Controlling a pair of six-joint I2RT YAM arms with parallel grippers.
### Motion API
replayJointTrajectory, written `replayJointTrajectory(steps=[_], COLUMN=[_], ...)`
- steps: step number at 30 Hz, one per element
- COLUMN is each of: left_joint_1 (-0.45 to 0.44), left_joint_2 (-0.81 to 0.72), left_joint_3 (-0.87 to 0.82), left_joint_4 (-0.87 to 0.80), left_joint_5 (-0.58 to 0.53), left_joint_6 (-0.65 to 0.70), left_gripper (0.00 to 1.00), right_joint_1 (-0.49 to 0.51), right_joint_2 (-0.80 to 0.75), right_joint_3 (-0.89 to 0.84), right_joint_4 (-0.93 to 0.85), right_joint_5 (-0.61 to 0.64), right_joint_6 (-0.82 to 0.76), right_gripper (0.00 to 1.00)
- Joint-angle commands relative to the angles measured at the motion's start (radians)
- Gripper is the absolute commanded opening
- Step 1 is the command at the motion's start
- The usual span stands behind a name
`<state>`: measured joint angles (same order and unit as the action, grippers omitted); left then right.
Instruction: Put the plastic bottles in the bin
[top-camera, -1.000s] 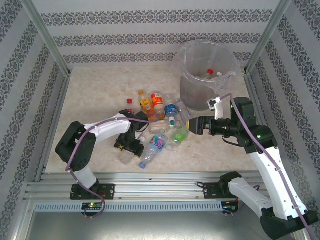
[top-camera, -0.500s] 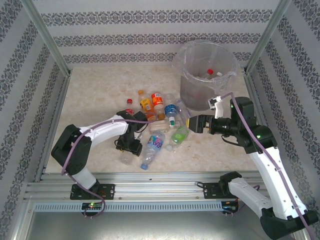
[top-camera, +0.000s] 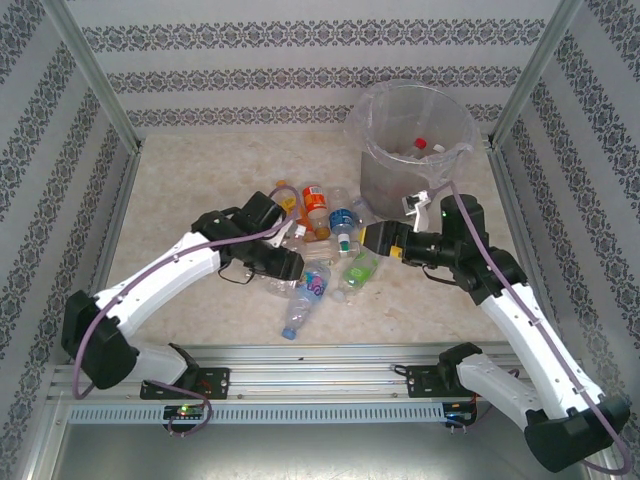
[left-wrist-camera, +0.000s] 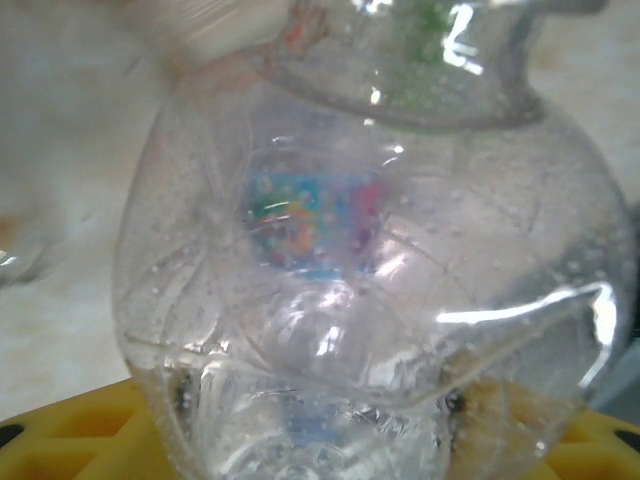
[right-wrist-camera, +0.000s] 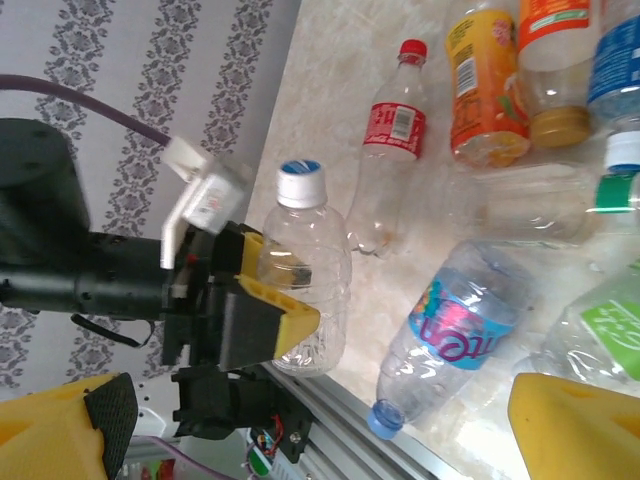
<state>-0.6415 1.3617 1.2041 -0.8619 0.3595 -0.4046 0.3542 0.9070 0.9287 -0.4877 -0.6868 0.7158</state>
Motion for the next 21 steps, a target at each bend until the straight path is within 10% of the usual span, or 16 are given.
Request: replayJointTrajectory(steps=[1,10,21], left_joint_1=[-0.007,-0.01,-0.041], left_joint_2=[-0.054,-0.097,-0.115], left_joint_3=[-0.017,-0.08,-0.089], left_joint_4=[0.231,0.441,0.464], left_joint_5=[0.193,0.413,0.425], left_joint_6=[-0.064,-0.131,-0.125], left_gripper=[0.6,0.6,0.6], right_joint_1=[0.04,0.164,0.231], right_joint_2=[0.02,0.114,0.187], right_joint_3=[-0.014,0.013,0.06], right_joint_4=[0.173,0.268,0.31], right_joint_5=[-0.026,0.002,0.026], right_joint_6=[0.079,0.075,0.082], right_gripper=[0.95,0.93,0.89])
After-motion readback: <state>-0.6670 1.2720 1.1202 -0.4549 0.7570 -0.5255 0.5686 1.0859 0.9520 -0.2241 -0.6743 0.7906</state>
